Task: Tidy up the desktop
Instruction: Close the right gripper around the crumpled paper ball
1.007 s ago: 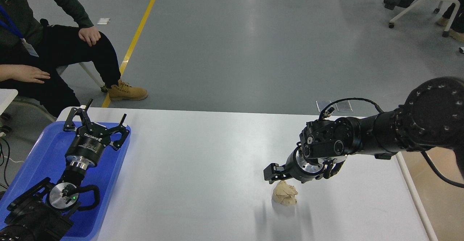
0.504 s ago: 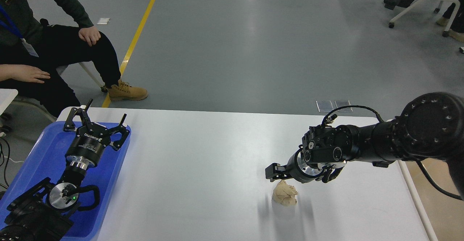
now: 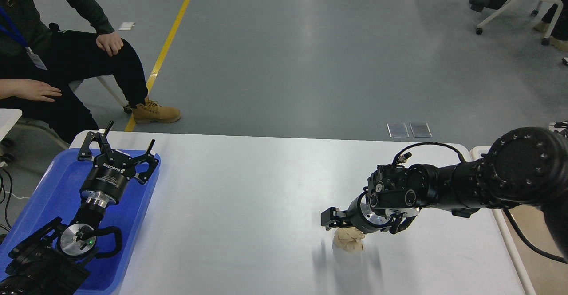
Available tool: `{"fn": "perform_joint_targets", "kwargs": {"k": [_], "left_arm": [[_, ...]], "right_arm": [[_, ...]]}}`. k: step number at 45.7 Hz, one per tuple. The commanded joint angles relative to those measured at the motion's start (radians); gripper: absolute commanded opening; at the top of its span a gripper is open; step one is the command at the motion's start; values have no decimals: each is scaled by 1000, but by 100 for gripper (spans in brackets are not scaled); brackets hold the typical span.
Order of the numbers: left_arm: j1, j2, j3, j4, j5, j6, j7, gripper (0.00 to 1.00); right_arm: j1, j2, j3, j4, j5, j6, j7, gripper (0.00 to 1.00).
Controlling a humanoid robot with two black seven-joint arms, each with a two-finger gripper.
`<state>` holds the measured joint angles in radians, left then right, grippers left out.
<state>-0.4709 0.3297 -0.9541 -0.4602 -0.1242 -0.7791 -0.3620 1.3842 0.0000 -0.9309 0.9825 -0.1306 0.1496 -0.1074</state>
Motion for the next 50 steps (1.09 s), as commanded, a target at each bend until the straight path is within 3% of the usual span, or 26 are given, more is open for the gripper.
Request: {"fn": "perform_joint_targets", "kwargs": {"k": [1, 15, 26, 45, 48, 50], "left_arm": [[0, 0, 0, 0, 0, 0, 0, 99], [0, 0, 0, 0, 0, 1, 0, 99], [0, 0, 0, 0, 0, 0, 0, 99], [0, 0, 0, 0, 0, 1, 0, 99], [0, 0, 0, 0, 0, 1, 0, 99], [0, 0, 0, 0, 0, 0, 0, 99]], "right_arm": [[-20, 0, 12, -2, -4, -13, 0, 100], [-31, 0, 10, -2, -41, -15, 0, 96], [-45, 0, 9, -1, -78, -16, 2, 80], [-56, 0, 12, -1, -103, -24, 5, 72], [-57, 0, 12, 1, -103, -24, 5, 67], [-57, 0, 12, 4, -104, -24, 5, 52]]}}
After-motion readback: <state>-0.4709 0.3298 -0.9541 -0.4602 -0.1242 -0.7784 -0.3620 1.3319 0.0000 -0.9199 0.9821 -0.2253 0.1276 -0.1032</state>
